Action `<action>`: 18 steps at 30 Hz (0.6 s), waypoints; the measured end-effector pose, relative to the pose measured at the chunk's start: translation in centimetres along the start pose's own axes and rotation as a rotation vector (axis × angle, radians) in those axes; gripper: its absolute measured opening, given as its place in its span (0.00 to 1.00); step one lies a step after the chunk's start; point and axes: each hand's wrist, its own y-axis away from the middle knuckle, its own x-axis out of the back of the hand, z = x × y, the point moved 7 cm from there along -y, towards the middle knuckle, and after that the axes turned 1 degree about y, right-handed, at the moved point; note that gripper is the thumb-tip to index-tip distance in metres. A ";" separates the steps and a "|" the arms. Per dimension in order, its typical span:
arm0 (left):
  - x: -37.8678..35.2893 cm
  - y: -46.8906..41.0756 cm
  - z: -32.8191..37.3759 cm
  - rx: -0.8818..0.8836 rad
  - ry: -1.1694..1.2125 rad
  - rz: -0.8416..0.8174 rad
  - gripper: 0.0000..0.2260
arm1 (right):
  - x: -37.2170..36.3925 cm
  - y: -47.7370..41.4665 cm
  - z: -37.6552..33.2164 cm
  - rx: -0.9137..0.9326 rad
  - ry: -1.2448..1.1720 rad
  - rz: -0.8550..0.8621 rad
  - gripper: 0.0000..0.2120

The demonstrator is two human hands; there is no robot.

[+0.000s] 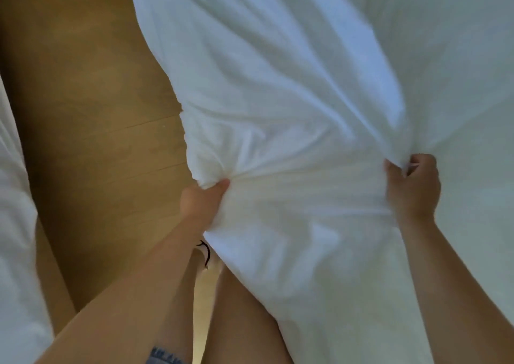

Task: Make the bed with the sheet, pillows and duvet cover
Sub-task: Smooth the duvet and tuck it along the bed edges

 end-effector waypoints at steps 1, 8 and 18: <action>1.1 -0.5 -1.2 0.044 -0.034 0.043 0.27 | -0.7 1.8 0.2 -0.019 -0.033 -0.024 0.21; -7.0 3.9 -8.2 0.249 0.519 -0.690 0.39 | -2.9 17.2 6.0 -0.150 0.267 -0.026 0.45; -7.6 10.2 -12.7 0.222 0.642 -0.518 0.26 | -4.0 21.0 10.8 -0.132 0.202 -0.153 0.14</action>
